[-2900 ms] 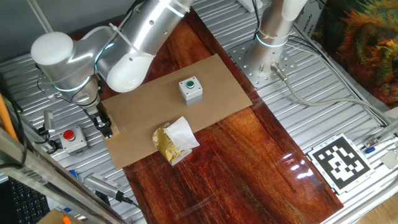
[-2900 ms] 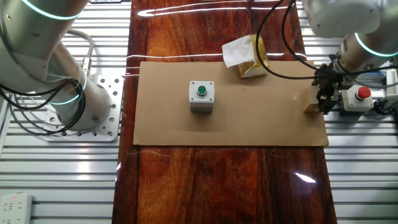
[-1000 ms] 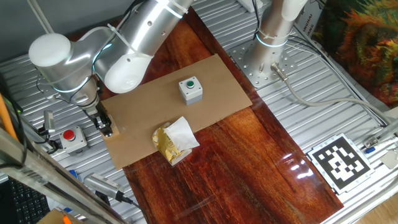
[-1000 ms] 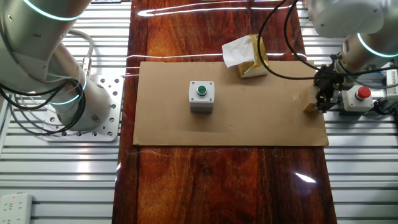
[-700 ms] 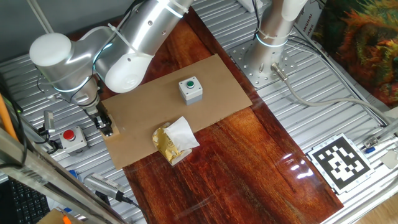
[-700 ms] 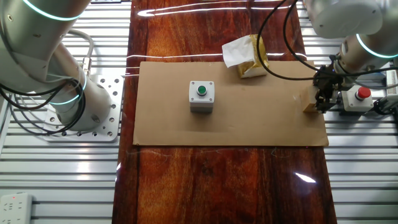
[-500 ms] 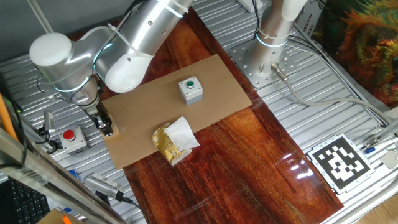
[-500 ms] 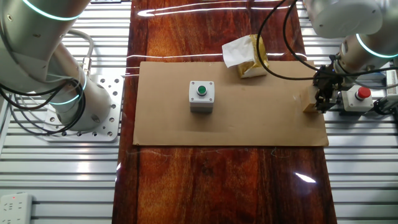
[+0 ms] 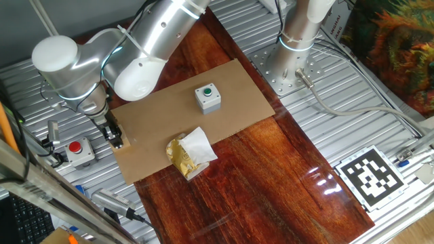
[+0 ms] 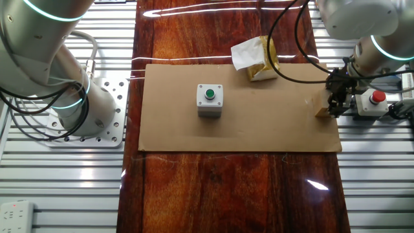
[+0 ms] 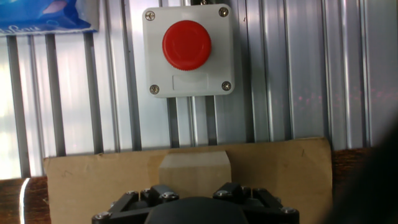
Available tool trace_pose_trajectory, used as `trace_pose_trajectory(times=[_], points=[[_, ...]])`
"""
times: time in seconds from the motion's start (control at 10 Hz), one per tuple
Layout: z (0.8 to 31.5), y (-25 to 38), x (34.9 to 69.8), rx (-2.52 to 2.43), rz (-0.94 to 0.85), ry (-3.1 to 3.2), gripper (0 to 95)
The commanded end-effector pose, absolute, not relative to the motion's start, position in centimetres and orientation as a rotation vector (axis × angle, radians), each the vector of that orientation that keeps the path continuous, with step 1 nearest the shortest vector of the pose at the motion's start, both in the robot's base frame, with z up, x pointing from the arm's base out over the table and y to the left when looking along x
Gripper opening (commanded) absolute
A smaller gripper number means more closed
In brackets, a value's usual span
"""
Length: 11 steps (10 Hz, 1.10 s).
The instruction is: Hold a small block with the gripper and sweep it from left to right on the table
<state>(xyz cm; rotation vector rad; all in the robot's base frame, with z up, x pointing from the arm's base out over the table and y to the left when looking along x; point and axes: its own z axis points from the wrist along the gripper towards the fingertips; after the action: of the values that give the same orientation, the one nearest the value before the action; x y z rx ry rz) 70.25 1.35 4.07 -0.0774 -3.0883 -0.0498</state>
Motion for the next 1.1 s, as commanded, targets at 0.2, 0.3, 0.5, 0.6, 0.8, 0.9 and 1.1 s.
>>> trace_pose_trajectory(times=[0.2,0.3,0.5,0.6,0.8,0.9,1.1], points=[[4.1,1.4,70.2,-0.081,-0.049,-3.085,38.0],[4.0,1.2,70.0,-0.079,-0.049,-3.087,38.0],[4.1,1.1,69.8,-0.081,-0.055,-3.083,38.0],[4.7,1.2,69.8,-0.08,-0.05,-3.082,38.0],[4.3,0.9,69.3,-0.078,-0.054,-3.082,38.0],[4.0,0.7,69.1,-0.075,-0.054,-3.083,38.0],[3.9,0.6,68.7,-0.091,-0.082,-3.097,38.0]])
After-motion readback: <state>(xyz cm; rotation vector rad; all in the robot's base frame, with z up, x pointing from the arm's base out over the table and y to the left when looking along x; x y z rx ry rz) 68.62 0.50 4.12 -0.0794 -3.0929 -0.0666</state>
